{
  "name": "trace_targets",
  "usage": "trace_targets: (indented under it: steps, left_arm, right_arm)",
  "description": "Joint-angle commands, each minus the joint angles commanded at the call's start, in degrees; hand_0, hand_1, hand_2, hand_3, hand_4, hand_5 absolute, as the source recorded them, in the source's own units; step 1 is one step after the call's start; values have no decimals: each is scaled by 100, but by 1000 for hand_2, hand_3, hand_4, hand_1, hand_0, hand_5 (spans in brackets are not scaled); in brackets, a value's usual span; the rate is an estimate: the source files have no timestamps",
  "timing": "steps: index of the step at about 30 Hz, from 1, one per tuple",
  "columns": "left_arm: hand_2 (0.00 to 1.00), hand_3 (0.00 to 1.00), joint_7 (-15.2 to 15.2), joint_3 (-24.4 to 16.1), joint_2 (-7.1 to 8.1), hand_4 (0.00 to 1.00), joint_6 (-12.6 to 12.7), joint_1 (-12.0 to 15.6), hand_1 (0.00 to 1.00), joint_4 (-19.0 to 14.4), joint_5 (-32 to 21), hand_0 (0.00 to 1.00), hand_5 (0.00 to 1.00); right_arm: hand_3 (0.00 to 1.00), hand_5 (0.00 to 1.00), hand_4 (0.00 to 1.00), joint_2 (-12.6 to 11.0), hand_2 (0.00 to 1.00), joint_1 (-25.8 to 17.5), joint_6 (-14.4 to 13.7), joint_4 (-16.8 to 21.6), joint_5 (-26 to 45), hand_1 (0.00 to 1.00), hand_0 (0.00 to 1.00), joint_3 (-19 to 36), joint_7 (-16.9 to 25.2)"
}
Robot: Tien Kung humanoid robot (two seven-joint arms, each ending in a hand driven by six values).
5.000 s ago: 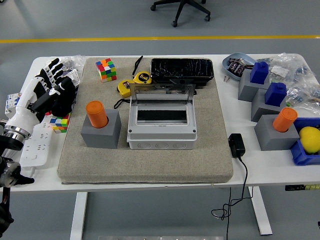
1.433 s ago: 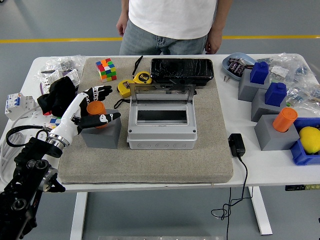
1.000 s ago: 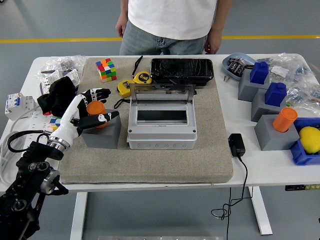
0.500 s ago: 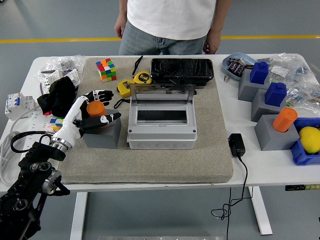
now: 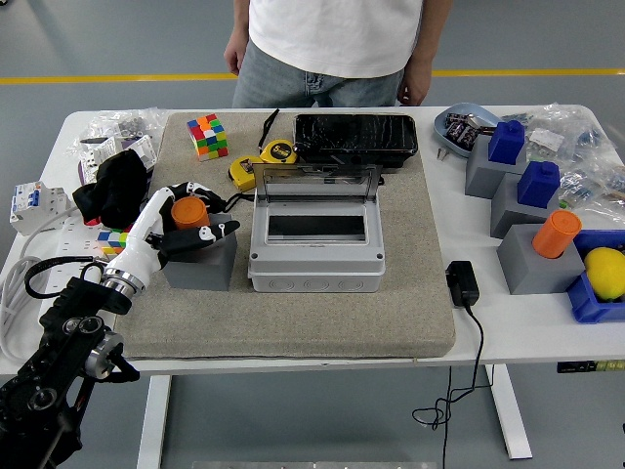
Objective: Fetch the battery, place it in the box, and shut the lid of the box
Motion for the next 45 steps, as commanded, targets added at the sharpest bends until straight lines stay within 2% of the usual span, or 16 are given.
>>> trace_targets:
  steps: [3,4,9,10,15,16,18,21,22,23,26,27,28,39,45]
  left_arm:
    - [385,351,2,6,0,998,10,-3,515,1,-8,482,2]
    - [325,303,6,12,0,998,20,-4,431,-2,1,336,2]
    - [325,303,12,35,2,998,45,-7,431,-2,3,336,2]
    - [256,249,12,40,2,998,49,-7,289,-2,0,157,2]
    - [256,249,-7,95,11,998,134,-23,289,9,-11,157,2]
    - [185,195,-11,105,13,998,153,-25,154,12,-13,117,2]
    - [185,195,-29,127,14,998,203,-27,154,20,-38,117,2]
    - [185,195,-220,240,10,998,791,-52,154,151,-447,117,2]
    - [118,112,-272,254,11,998,969,-49,102,186,-586,59,2]
    - [118,112,-325,262,14,998,1155,-43,102,217,-741,59,2]
    - [118,112,-400,281,14,998,1332,-47,102,255,-911,59,2]
    - [118,112,-424,295,15,998,1344,-49,102,267,-969,59,2]
    - [62,79,-433,301,16,998,1347,-49,6,272,-991,34,2]
    - [46,63,-512,379,38,998,1394,-86,2,287,-1186,24,4]
    - [39,59,-544,280,26,998,1471,-150,2,177,-1084,13,2]
  right_arm:
    - [808,998,998,-4,752,2,-2,0,0,765,844,5,-2]
    - [808,998,998,-6,752,2,-2,0,-1,765,844,7,-3]
    - [808,998,998,-7,752,2,-6,3,-14,765,844,30,-3]
    - [808,998,998,-7,753,2,-7,4,-14,765,844,31,-3]
    - [808,998,998,-14,753,6,-5,1,-25,765,844,41,-8]
    - [807,998,998,-14,753,5,-3,-1,-32,766,843,49,-10]
    - [807,998,998,-17,753,2,-4,0,-30,766,843,42,-12]
    - [807,998,998,-22,753,2,-7,-4,-39,766,843,52,-16]
    - [808,998,998,-22,753,3,-10,-1,-36,766,843,49,-16]
    - [808,998,998,-22,753,3,-16,3,-33,766,843,49,-15]
    - [808,998,998,-24,753,0,-13,-2,-43,766,843,51,-18]
    - [808,998,998,-24,753,-2,-13,-3,-47,766,843,56,-19]
    - [807,998,998,-23,752,-3,-14,-3,-48,765,844,58,-19]
    - [807,998,998,-32,753,12,-15,-2,-59,765,844,93,-27]
    - [807,998,998,-25,753,20,-16,-2,-58,765,843,109,-23]
